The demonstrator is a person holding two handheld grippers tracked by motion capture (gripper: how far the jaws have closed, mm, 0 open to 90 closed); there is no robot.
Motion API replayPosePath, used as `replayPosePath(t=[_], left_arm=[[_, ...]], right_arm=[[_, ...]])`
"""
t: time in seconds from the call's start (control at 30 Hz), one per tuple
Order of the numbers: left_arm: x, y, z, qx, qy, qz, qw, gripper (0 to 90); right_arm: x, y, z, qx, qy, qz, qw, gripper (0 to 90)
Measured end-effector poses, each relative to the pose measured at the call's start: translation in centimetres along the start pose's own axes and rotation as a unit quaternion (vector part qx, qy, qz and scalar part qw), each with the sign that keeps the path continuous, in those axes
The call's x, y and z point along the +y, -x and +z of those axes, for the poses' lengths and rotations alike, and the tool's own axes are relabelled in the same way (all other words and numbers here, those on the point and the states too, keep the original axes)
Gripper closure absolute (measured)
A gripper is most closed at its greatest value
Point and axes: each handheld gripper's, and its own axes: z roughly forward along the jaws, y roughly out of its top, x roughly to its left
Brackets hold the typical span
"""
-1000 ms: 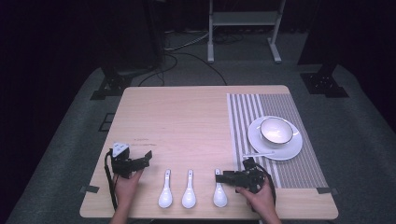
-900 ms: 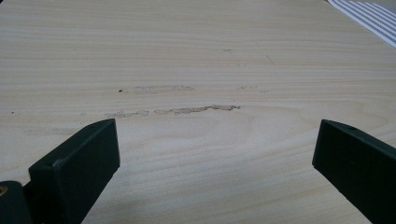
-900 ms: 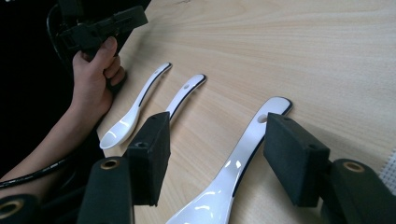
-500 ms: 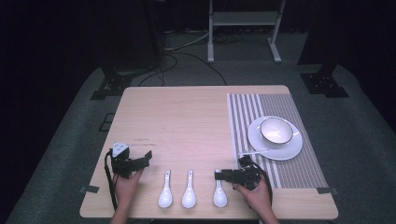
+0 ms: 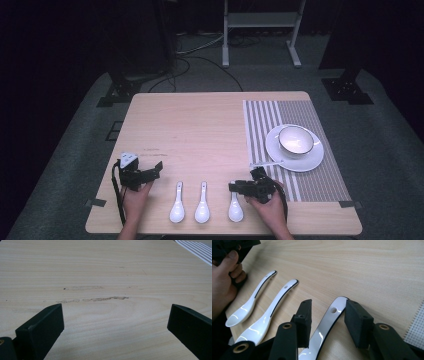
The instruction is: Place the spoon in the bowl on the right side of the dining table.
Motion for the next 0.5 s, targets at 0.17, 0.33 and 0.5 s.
replayPosePath(t=[0.17, 0.33, 0.5], left_arm=[[0.0, 0.0, 0.0, 0.000, 0.001, 0.001, 1.0000, 0.0], [0.0, 0.0, 0.0, 0.000, 0.001, 0.000, 1.0000, 0.0], [0.0, 0.0, 0.0, 0.000, 0.001, 0.000, 1.0000, 0.0]], right_arm=[[0.1, -0.9, 0.3, -0.026, -0.009, -0.038, 0.9989, 61.4], [0.5, -1.4, 0.5, -0.049, -0.028, -0.048, 0.9973, 69.5], [0.9, -1.6, 0.7, -0.053, -0.056, -0.055, 0.9955, 83.8]])
